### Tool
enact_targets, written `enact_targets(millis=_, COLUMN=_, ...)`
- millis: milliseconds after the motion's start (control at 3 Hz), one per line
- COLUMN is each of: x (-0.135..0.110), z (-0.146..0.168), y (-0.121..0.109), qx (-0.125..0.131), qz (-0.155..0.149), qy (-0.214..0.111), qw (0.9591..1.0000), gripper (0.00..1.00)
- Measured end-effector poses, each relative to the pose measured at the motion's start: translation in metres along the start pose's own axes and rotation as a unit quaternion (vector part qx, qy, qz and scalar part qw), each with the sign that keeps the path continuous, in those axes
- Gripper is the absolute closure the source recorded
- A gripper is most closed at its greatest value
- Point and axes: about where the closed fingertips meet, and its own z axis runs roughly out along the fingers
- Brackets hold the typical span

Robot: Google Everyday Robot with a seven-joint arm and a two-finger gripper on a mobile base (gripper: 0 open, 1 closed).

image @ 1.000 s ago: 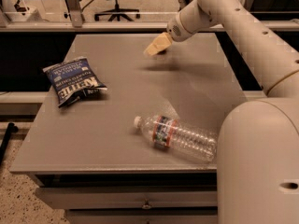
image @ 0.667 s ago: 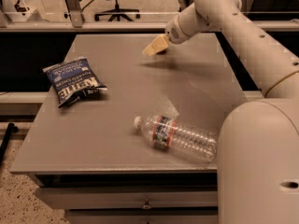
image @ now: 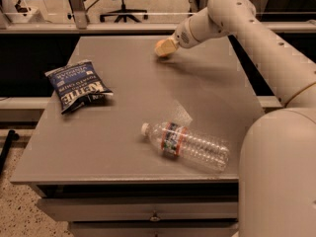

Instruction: Move orange near water bottle

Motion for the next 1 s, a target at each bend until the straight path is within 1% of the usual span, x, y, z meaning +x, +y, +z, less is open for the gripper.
enact_targets(millis=333, x=-0.019, z=-0.027, y=0.01, qx=-0.017, qz=-0.027, qy=-0.019, qw=0.9993, gripper=0.87)
enact_targets(millis=667, x=-0.013, z=-0.071, y=0.027, qx=-0.045, qz=-0.071, qy=0.006, qw=0.9964, gripper=1.0)
enact_targets(millis=1000, x=0.021, z=-0.123, y=0.046, qx=-0.078, qz=-0.11, qy=0.062, qw=0.9889, gripper=1.0)
